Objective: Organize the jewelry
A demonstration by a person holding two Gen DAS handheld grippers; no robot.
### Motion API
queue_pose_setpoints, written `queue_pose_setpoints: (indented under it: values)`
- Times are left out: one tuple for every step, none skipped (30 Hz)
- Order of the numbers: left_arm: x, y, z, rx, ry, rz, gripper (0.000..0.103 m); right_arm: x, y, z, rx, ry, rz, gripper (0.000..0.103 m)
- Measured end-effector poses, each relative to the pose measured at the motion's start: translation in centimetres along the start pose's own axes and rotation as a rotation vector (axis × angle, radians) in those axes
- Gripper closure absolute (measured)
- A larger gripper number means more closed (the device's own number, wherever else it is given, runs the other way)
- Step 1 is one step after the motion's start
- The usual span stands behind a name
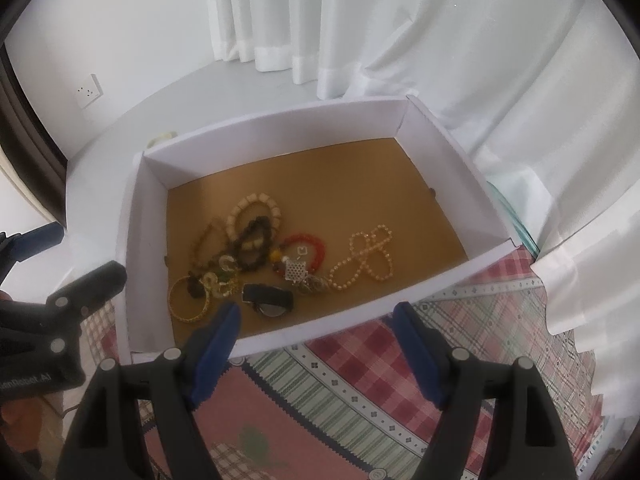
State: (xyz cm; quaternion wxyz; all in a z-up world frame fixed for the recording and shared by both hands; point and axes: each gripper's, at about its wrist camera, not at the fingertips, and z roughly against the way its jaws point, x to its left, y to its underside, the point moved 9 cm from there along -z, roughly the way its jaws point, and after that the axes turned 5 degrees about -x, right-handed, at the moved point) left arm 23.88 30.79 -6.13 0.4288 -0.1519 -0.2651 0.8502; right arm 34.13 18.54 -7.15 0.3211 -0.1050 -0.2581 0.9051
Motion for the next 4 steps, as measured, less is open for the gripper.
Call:
queue_pose_setpoints:
  values:
    - [-0.12, 0.06, 0.0, -0.003, 0.011, 0.0, 0.002, -0.03, -0.02, -0.02, -0.002, 0.001, -0.001, 0.023]
    - [-0.12, 0.12, -0.15, -0.004, 0.011, 0.0, 0.002, -0.07, -0.06, -0.01, -0.004, 0.003, -0.002, 0.023]
    - [-0.11, 0.11, -0.05, -0.008, 0.005, 0.001, 0.003, -0.08, -0.09, 0.01, -0.007, 0.003, -0.003, 0.023]
    - [-0.07, 0.15, -0.13, -0.011, 0.003, 0.001, 0.003, -0.06, -0.12, 0.01, -0.008, 0.002, -0.004, 0.023]
